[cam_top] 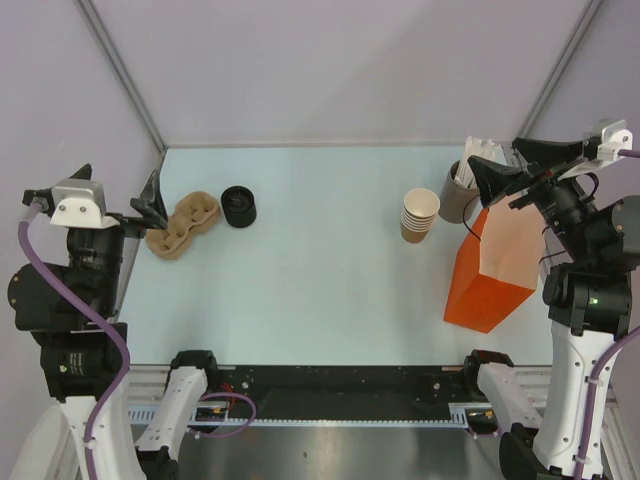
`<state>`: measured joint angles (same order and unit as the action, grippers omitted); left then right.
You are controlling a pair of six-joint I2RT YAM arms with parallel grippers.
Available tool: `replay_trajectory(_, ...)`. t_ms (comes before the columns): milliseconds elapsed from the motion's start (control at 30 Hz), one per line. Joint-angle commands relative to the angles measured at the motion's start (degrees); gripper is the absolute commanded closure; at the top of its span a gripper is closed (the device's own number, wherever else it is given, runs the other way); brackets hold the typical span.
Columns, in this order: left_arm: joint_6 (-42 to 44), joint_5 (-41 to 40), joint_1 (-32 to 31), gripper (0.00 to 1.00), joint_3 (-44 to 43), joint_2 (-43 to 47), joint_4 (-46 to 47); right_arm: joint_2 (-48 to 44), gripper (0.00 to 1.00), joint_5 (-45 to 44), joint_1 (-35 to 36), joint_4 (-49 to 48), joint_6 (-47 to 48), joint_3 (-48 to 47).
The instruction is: Pack the takeout coffee
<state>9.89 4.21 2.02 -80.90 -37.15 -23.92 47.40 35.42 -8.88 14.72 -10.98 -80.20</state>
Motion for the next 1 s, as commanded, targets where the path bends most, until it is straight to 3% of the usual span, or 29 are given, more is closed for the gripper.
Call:
replay_trajectory(0,-1.63,0.45,0.26,0.01,0.31,-0.03,0.81,-0.11,0.0,1.14,-0.26,-1.18,-1.41,-1.18)
replay_trajectory(367,-1.19,3.26,0.26,0.01,2.15,0.14,1.16,0.15,0.0,6.32,-0.26,-4.52,0.7,1.8)
replay_trajectory(967,-0.58,10.29,0.35,0.0,4.35,-0.29,1.25,0.06,0.0,5.89,-0.34,-5.14,3.95,5.14)
